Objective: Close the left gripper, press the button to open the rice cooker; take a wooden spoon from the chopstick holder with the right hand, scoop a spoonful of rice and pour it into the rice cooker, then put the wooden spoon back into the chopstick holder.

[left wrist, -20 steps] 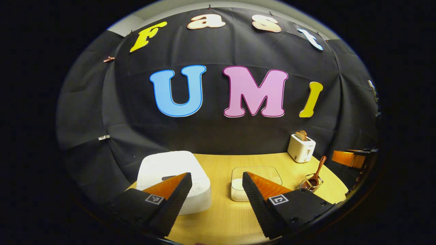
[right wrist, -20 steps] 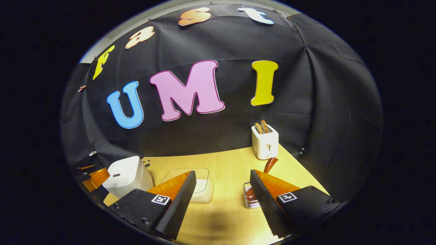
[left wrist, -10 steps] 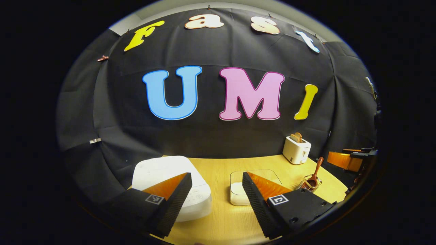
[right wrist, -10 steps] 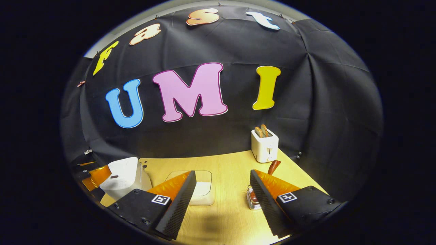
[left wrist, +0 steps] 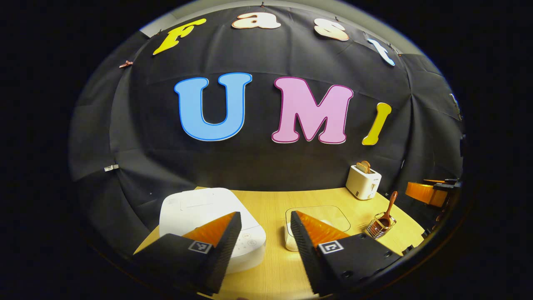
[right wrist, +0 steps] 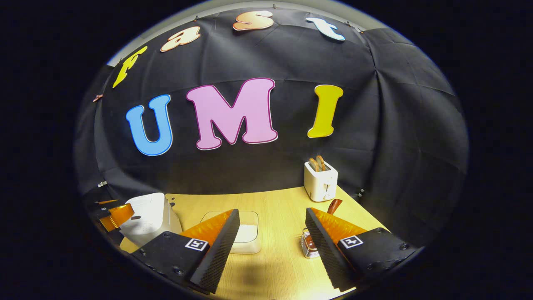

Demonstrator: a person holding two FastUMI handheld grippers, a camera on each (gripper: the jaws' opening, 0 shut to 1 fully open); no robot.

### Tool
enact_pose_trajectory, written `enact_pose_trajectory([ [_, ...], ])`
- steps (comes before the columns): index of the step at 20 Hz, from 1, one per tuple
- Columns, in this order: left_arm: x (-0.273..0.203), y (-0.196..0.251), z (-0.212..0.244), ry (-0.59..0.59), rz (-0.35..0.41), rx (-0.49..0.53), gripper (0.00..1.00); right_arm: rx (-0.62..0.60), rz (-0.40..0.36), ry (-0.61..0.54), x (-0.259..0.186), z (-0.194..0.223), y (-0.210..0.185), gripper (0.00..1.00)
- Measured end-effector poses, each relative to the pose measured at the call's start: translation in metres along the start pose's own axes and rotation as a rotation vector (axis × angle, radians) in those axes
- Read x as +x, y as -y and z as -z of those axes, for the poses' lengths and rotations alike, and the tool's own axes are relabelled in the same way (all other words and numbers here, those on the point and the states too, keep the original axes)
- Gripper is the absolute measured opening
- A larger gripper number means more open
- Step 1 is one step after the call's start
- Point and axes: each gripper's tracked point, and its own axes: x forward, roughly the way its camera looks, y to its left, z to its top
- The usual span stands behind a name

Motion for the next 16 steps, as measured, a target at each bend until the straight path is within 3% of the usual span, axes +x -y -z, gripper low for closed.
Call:
enact_pose_trajectory([
  [3,0.003,-0.009,0.005,-0.013,-0.025,-0.012,0.58,-0.009,-0.011,-0.015,0.002,0.003,-0.002,0.98],
  [4,0.004,-0.013,0.006,-0.02,-0.041,-0.02,0.44,-0.011,-0.013,-0.017,0.002,0.003,-0.002,0.98],
  [7,0.01,-0.028,0.018,-0.057,-0.085,-0.086,0.22,-0.028,-0.017,-0.02,0.001,0.002,0.0,0.98],
  [8,0.011,-0.031,0.02,-0.064,-0.091,-0.116,0.07,-0.032,-0.019,-0.023,0.002,0.003,-0.001,0.98],
  [10,0.016,-0.038,0.023,-0.066,-0.097,-0.137,0.05,-0.043,-0.022,-0.03,0.001,0.004,0.0,0.98],
  [13,0.025,-0.052,0.031,-0.072,-0.126,-0.089,0.05,-0.056,-0.033,-0.042,0.0,0.006,0.0,0.98],
  [16,0.041,-0.078,0.037,-0.095,-0.204,-0.046,0.05,-0.065,-0.035,-0.06,0.001,0.009,0.001,0.98],
])
